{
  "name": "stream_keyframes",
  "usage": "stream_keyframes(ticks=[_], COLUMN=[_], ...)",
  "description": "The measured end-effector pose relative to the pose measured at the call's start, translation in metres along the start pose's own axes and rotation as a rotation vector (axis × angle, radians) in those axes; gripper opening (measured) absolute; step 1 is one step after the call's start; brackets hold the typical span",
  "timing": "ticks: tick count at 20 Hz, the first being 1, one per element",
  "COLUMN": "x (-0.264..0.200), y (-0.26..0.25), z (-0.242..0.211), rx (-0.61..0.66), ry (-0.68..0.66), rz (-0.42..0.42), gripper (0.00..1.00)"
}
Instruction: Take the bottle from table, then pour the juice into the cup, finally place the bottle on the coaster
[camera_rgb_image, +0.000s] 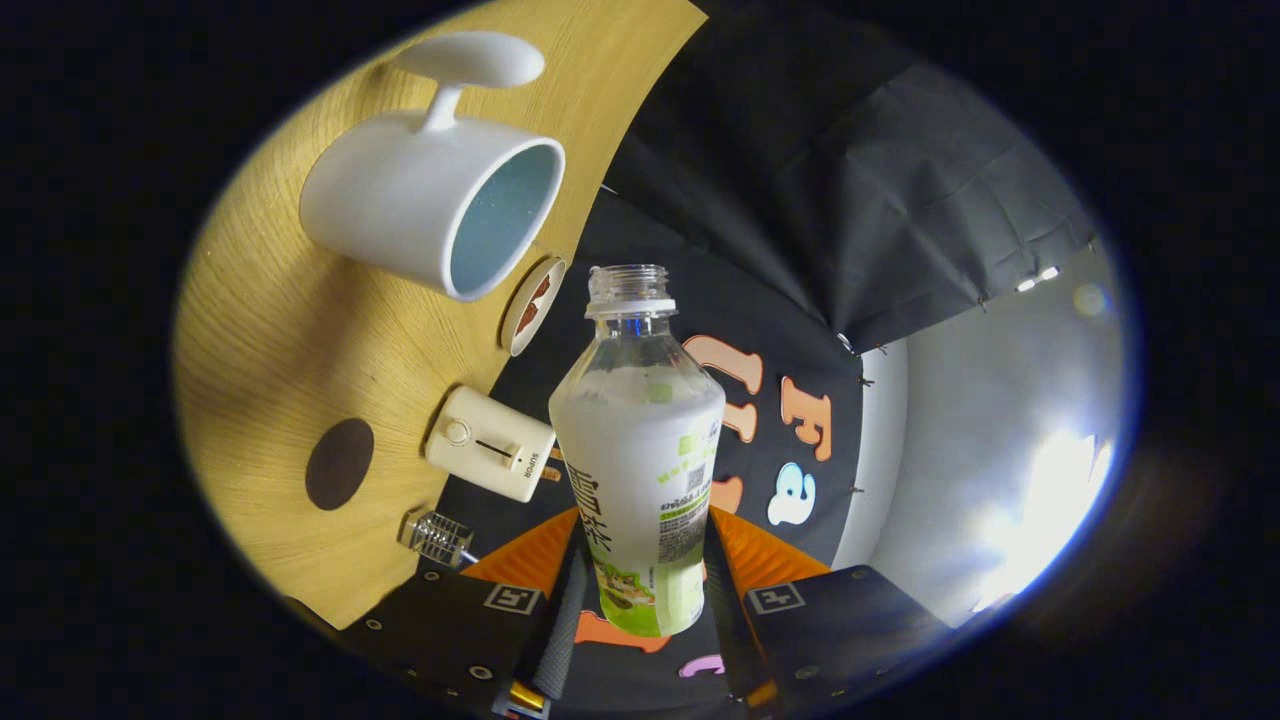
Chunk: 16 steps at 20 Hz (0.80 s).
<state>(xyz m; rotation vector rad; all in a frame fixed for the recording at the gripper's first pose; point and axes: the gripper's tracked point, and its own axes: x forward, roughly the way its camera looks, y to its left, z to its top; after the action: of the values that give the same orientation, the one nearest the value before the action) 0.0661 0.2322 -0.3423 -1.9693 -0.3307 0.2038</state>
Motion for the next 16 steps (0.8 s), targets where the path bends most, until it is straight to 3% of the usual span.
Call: stream_keyframes(ticks=[4, 8, 13, 16], x=[-0.001, -0.005, 0.009, 0.021], y=[0.022, 0.045, 0.029, 0.017], z=[-0.004, -0.006, -0.006, -0.018], rx=[0.159, 0.510, 0.908, 1.110], ry=[0.047, 0.131, 0.189, 0.220], rz=[0.071, 0.175, 0.212, 0.190], gripper=[0.60, 0.61, 0.61, 0.61])
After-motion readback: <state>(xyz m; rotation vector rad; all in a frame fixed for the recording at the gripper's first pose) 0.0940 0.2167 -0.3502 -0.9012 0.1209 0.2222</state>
